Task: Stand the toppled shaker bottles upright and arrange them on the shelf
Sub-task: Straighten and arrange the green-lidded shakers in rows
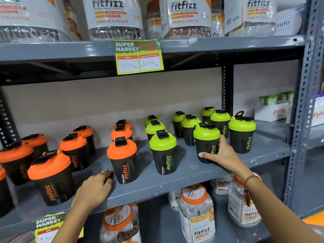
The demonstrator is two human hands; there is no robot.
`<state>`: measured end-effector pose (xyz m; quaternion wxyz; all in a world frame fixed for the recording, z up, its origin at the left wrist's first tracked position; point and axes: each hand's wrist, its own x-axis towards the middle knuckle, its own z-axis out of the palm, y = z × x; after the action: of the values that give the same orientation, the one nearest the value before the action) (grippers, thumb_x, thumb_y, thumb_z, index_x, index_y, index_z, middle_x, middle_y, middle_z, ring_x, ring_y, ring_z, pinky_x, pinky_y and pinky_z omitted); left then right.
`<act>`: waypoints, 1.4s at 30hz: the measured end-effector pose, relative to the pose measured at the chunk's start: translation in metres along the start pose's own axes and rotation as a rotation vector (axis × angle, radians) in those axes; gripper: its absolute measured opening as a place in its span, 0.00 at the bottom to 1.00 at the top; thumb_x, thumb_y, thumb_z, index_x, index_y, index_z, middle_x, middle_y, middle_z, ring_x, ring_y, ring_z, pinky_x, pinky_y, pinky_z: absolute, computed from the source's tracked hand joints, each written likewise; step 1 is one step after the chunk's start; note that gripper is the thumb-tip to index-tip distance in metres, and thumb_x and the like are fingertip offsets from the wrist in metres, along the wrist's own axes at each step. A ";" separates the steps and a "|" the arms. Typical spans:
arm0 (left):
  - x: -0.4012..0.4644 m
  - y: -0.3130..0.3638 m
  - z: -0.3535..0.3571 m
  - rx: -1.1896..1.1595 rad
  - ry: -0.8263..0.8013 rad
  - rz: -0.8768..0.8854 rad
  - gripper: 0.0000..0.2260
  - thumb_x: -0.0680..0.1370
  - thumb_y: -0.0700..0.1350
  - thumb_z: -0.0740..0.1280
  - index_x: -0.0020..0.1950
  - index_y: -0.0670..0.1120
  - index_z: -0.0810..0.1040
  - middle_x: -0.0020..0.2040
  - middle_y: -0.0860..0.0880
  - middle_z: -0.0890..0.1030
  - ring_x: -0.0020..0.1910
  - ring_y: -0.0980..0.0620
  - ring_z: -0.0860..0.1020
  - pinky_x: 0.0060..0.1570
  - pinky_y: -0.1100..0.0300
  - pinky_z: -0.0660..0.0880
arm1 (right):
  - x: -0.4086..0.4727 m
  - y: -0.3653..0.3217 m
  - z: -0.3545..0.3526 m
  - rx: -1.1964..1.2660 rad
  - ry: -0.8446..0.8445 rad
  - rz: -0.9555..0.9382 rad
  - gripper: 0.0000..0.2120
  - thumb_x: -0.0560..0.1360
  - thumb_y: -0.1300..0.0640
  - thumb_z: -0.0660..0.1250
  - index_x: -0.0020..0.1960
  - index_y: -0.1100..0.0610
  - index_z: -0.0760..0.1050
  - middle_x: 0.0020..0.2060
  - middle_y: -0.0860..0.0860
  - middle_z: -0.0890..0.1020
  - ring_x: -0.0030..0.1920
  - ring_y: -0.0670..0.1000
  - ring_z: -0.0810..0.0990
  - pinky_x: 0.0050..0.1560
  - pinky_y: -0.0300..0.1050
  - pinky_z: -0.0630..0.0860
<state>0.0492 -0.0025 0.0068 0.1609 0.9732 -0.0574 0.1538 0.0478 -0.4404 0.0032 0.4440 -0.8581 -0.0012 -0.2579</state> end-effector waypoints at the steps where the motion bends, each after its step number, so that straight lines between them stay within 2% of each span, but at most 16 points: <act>1: 0.000 0.000 0.000 -0.001 -0.001 -0.001 0.18 0.80 0.49 0.57 0.69 0.53 0.72 0.66 0.47 0.78 0.62 0.42 0.77 0.57 0.48 0.74 | -0.001 -0.001 0.000 0.012 -0.006 -0.012 0.45 0.57 0.33 0.79 0.65 0.45 0.62 0.58 0.45 0.78 0.59 0.50 0.78 0.57 0.46 0.74; 3: -0.001 0.000 0.000 0.003 -0.011 0.001 0.18 0.80 0.49 0.57 0.70 0.53 0.71 0.67 0.46 0.77 0.62 0.42 0.76 0.58 0.48 0.74 | -0.006 -0.002 -0.002 0.109 0.064 -0.045 0.47 0.57 0.31 0.78 0.69 0.45 0.63 0.60 0.44 0.77 0.58 0.46 0.78 0.58 0.45 0.75; 5: -0.001 -0.001 0.000 0.021 -0.020 -0.002 0.18 0.80 0.49 0.56 0.70 0.54 0.70 0.67 0.46 0.77 0.62 0.42 0.76 0.57 0.48 0.74 | -0.014 -0.001 -0.005 0.218 0.303 -0.113 0.39 0.61 0.30 0.75 0.66 0.44 0.68 0.57 0.44 0.78 0.54 0.44 0.80 0.54 0.46 0.79; 7: 0.000 -0.001 0.001 0.026 -0.017 -0.008 0.18 0.80 0.49 0.56 0.70 0.53 0.70 0.66 0.45 0.78 0.61 0.42 0.77 0.56 0.48 0.74 | -0.019 0.006 -0.015 0.184 0.597 -0.204 0.30 0.66 0.31 0.73 0.62 0.44 0.70 0.54 0.45 0.77 0.53 0.47 0.79 0.51 0.50 0.79; 10: 0.001 0.000 0.002 0.024 -0.021 -0.012 0.18 0.81 0.48 0.57 0.71 0.53 0.70 0.66 0.46 0.78 0.61 0.44 0.77 0.57 0.49 0.74 | -0.011 0.026 -0.036 0.054 0.852 -0.184 0.33 0.68 0.34 0.72 0.65 0.50 0.66 0.57 0.46 0.70 0.57 0.51 0.72 0.57 0.57 0.73; 12: 0.001 0.000 0.002 0.035 -0.020 -0.011 0.18 0.81 0.48 0.57 0.71 0.52 0.70 0.67 0.46 0.77 0.62 0.44 0.76 0.58 0.48 0.73 | -0.002 0.042 -0.049 0.018 0.803 -0.070 0.41 0.66 0.32 0.72 0.70 0.50 0.61 0.64 0.51 0.69 0.63 0.55 0.71 0.62 0.61 0.71; 15: 0.003 -0.001 0.003 0.038 -0.021 -0.021 0.18 0.81 0.48 0.57 0.71 0.52 0.71 0.67 0.46 0.77 0.63 0.43 0.76 0.58 0.48 0.73 | 0.010 0.061 -0.065 -0.017 0.548 0.083 0.53 0.60 0.27 0.73 0.75 0.50 0.55 0.71 0.55 0.70 0.69 0.59 0.71 0.66 0.62 0.70; 19: 0.004 -0.003 0.006 0.041 -0.025 -0.041 0.17 0.81 0.47 0.58 0.70 0.53 0.72 0.65 0.45 0.78 0.62 0.42 0.76 0.57 0.49 0.73 | 0.021 0.074 -0.074 -0.096 0.387 0.099 0.55 0.57 0.31 0.76 0.74 0.48 0.53 0.64 0.56 0.78 0.63 0.61 0.78 0.59 0.59 0.76; 21: 0.005 -0.005 0.007 0.038 -0.023 -0.046 0.17 0.81 0.48 0.58 0.70 0.53 0.72 0.66 0.46 0.78 0.62 0.43 0.76 0.58 0.48 0.73 | 0.024 0.077 -0.077 -0.137 0.378 0.103 0.53 0.57 0.32 0.75 0.73 0.47 0.54 0.59 0.58 0.81 0.58 0.63 0.80 0.53 0.56 0.76; 23: 0.006 -0.006 0.007 0.028 -0.027 -0.055 0.17 0.80 0.48 0.59 0.69 0.54 0.72 0.66 0.46 0.78 0.62 0.43 0.76 0.58 0.48 0.73 | 0.026 0.082 -0.079 -0.159 0.392 0.101 0.50 0.59 0.34 0.76 0.72 0.48 0.55 0.59 0.58 0.81 0.57 0.64 0.80 0.52 0.56 0.75; 27: 0.008 -0.008 0.007 0.028 -0.043 -0.073 0.17 0.80 0.49 0.59 0.69 0.55 0.72 0.66 0.48 0.78 0.62 0.43 0.76 0.58 0.48 0.73 | 0.029 0.089 -0.083 -0.163 0.404 0.090 0.46 0.61 0.37 0.77 0.70 0.50 0.56 0.61 0.58 0.80 0.58 0.64 0.80 0.54 0.57 0.75; 30: 0.009 -0.007 0.007 0.025 -0.046 -0.084 0.17 0.80 0.49 0.59 0.69 0.55 0.72 0.66 0.47 0.78 0.62 0.43 0.76 0.57 0.48 0.73 | 0.029 0.088 -0.083 -0.133 0.371 0.111 0.52 0.61 0.34 0.77 0.74 0.50 0.53 0.68 0.59 0.75 0.65 0.64 0.75 0.61 0.61 0.73; 32: 0.008 -0.007 0.007 0.022 -0.035 -0.076 0.16 0.80 0.48 0.59 0.69 0.55 0.73 0.66 0.47 0.78 0.62 0.43 0.76 0.57 0.48 0.73 | 0.022 0.080 -0.077 -0.110 0.495 0.068 0.55 0.62 0.31 0.75 0.77 0.51 0.52 0.74 0.59 0.67 0.72 0.63 0.66 0.69 0.63 0.65; 35: 0.007 -0.006 0.008 0.024 -0.014 -0.057 0.16 0.80 0.48 0.59 0.68 0.54 0.73 0.66 0.46 0.78 0.62 0.43 0.76 0.58 0.48 0.72 | 0.004 0.052 -0.058 -0.032 0.721 -0.140 0.47 0.67 0.29 0.69 0.76 0.52 0.57 0.71 0.53 0.67 0.71 0.55 0.64 0.71 0.62 0.63; 38: 0.007 -0.005 0.007 0.032 -0.005 -0.046 0.16 0.80 0.47 0.59 0.68 0.54 0.73 0.65 0.46 0.79 0.62 0.43 0.76 0.57 0.48 0.72 | -0.009 0.018 -0.031 0.058 0.596 -0.267 0.43 0.68 0.28 0.67 0.74 0.48 0.60 0.65 0.44 0.69 0.66 0.44 0.66 0.65 0.55 0.70; 42: 0.006 -0.004 0.007 0.019 -0.007 -0.055 0.16 0.81 0.47 0.59 0.68 0.53 0.73 0.64 0.44 0.79 0.60 0.44 0.77 0.54 0.50 0.71 | -0.017 -0.005 -0.002 0.042 0.411 -0.227 0.53 0.62 0.24 0.68 0.78 0.49 0.54 0.70 0.50 0.70 0.69 0.49 0.68 0.66 0.58 0.71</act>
<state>0.0577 -0.0017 0.0016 0.1558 0.9764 -0.0300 0.1465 0.0314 -0.4349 0.0007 0.4207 -0.7726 -0.0128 -0.4753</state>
